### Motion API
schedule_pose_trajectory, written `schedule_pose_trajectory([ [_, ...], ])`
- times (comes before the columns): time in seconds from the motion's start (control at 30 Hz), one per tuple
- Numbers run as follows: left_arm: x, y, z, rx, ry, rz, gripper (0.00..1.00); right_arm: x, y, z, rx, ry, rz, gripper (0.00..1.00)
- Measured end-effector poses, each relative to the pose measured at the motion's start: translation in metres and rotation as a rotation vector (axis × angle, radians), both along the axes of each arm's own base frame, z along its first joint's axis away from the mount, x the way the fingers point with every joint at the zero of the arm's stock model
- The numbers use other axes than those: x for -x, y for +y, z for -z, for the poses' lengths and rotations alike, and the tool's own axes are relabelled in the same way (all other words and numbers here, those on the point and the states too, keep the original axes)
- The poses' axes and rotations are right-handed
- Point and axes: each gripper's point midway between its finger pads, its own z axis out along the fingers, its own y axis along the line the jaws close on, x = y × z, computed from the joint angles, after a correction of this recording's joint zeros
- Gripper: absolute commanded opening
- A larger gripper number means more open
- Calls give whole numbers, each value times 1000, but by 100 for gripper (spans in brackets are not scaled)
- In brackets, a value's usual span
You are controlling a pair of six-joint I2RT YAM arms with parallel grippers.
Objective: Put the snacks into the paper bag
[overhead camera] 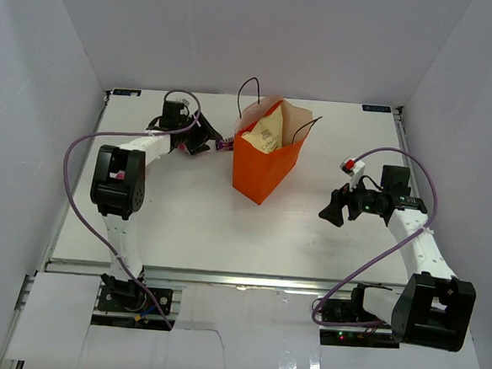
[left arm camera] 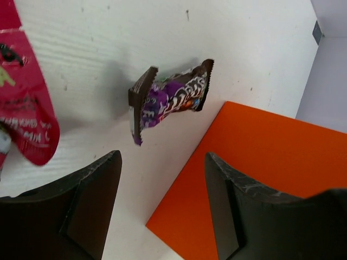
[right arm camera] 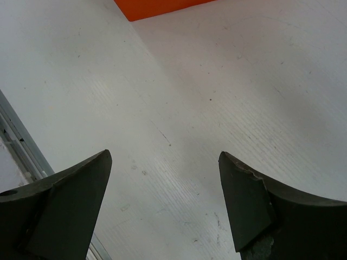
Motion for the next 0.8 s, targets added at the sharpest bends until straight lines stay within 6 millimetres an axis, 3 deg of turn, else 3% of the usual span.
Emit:
schedule_pose_trajectory([
  [0.23,-27,-12,0,10,-42,26,73,-1,0,3,-1,17,0,86],
  [0.5,-40,-20,26,-14,-15,54,71,-3,0,-1,-2,11,1,86],
  [0.63,-41,-23,39,-23,10,66,57,-3,0,-3,-3,13,1,86],
  [0.8,-39,-26,39,-24,24,78,33,-6,0,-8,-5,1,-1,85],
])
